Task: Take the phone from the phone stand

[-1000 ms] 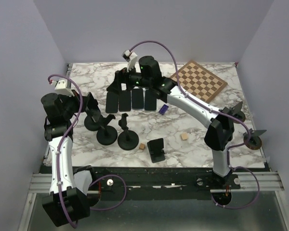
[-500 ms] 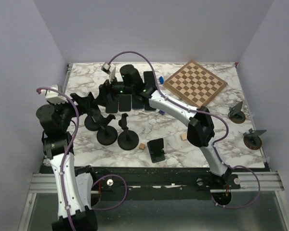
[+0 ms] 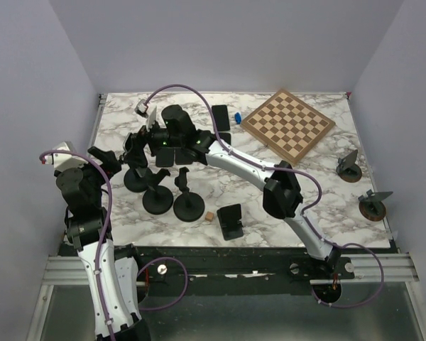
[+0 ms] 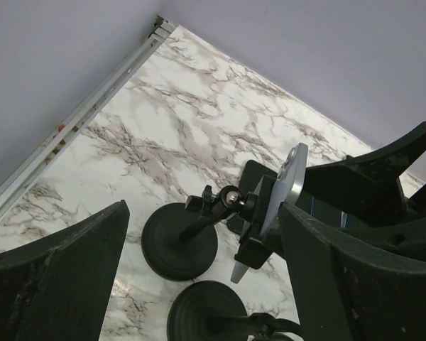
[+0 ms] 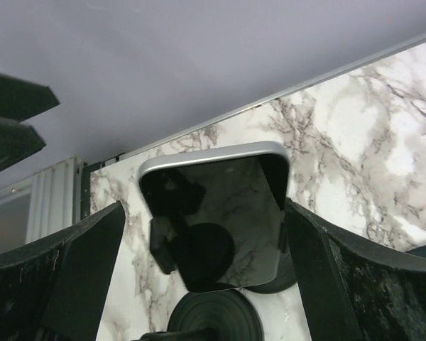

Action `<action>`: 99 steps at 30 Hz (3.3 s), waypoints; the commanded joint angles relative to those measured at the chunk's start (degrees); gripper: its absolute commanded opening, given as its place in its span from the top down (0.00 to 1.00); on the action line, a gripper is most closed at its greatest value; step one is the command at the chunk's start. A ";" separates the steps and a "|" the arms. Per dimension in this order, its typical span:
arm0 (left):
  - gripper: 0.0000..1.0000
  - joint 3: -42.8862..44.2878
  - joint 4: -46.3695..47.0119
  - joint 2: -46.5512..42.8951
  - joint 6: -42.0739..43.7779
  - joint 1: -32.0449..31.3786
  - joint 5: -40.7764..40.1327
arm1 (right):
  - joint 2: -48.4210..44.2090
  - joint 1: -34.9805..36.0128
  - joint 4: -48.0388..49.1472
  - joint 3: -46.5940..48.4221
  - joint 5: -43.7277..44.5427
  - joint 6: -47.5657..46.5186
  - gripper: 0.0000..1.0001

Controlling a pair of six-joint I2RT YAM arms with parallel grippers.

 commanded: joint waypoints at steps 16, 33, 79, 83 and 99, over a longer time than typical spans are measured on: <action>0.08 -1.67 1.38 0.32 -1.36 0.27 3.38 | 8.23 -0.66 -1.62 11.72 -2.08 -1.76 0.00; 0.22 -3.79 0.83 0.38 -1.75 0.13 9.59 | 6.54 -2.14 -0.43 9.59 -3.96 5.07 0.81; 1.00 0.70 5.91 19.34 8.79 -9.77 18.85 | 7.09 -3.42 2.45 10.44 -7.69 16.64 0.99; 1.00 1.29 2.50 17.15 10.98 -9.77 17.49 | 6.27 -4.15 3.26 9.29 -10.31 15.69 0.99; 1.00 -1.55 -0.12 11.75 13.01 -9.76 18.86 | 12.90 -8.13 24.54 13.39 -39.96 29.96 0.99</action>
